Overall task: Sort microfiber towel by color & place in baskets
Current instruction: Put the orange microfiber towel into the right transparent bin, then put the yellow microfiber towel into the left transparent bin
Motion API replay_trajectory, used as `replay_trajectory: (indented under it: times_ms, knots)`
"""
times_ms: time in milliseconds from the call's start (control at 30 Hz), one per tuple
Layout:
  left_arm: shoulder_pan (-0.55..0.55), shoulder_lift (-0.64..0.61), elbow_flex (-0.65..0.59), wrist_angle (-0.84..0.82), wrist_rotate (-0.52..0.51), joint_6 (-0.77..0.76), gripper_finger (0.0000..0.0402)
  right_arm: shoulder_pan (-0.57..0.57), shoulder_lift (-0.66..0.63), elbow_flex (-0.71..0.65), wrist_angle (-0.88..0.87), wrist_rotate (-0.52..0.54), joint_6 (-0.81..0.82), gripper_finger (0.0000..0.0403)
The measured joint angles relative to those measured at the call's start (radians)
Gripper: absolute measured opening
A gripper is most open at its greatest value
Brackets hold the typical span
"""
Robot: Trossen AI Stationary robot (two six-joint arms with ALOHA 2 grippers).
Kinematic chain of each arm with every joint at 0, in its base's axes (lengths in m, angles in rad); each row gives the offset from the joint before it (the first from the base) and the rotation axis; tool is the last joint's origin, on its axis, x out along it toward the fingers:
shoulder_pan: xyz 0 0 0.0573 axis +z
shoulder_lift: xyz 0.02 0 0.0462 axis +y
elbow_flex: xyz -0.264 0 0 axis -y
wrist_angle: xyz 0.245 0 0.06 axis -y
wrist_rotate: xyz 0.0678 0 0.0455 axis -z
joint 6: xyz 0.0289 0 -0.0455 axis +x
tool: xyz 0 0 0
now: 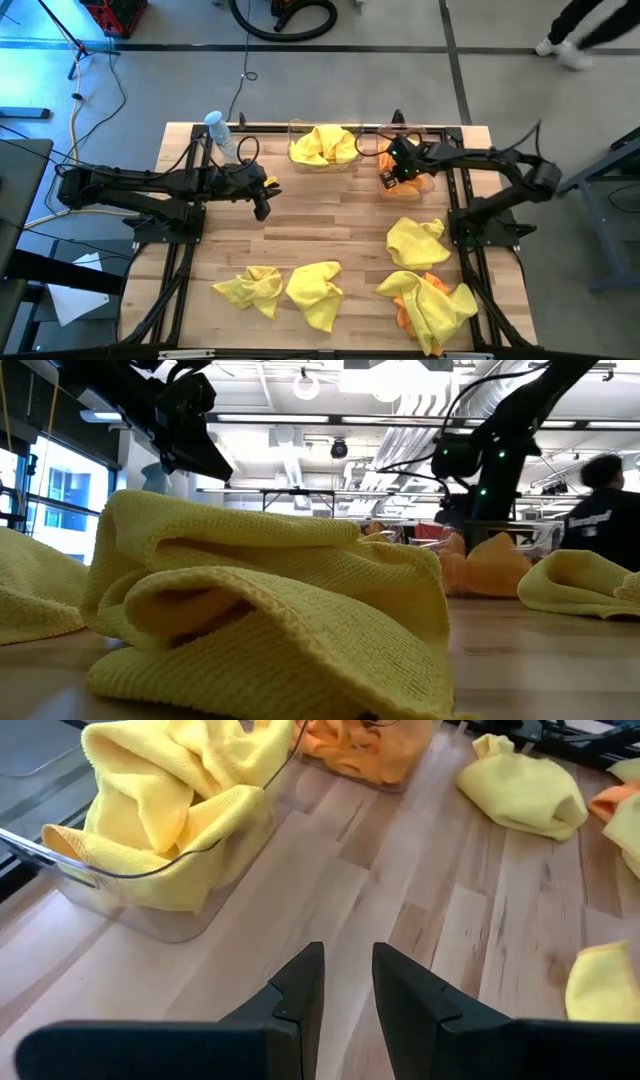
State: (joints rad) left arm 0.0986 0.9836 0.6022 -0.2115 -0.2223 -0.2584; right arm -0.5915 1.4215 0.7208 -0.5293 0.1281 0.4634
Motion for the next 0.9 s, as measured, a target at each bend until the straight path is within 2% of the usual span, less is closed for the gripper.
replay_trajectory:
  times_ms: [200, 400, 500, 733, 900]
  knots:
    - [-0.001, 0.0, 0.0, 0.0, -0.024, -0.001, 0.0096, 0.0, 0.019, 0.032, -0.019, -0.045, -0.038, 0.0051]
    - [-0.001, 0.0, 0.0, -0.001, -0.026, 0.0, 0.0154, 0.0, -0.081, 0.051, -0.117, -0.073, -0.019, 0.012]
    - [-0.001, 0.0, 0.0, -0.001, -0.025, 0.0, 0.0171, 0.0, -0.149, 0.051, -0.153, -0.06, -0.018, 0.0142]
    - [-0.029, 0.0, 0.0, -0.014, -0.028, 0.059, 0.0167, 0.0, -0.347, 0.051, -0.183, -0.049, 0.004, 0.0156]
    - [-0.129, 0.0, 0.0, -0.054, -0.049, 0.077, 0.0158, 0.024, -0.473, 0.051, -0.251, -0.04, 0.055, 0.0156]
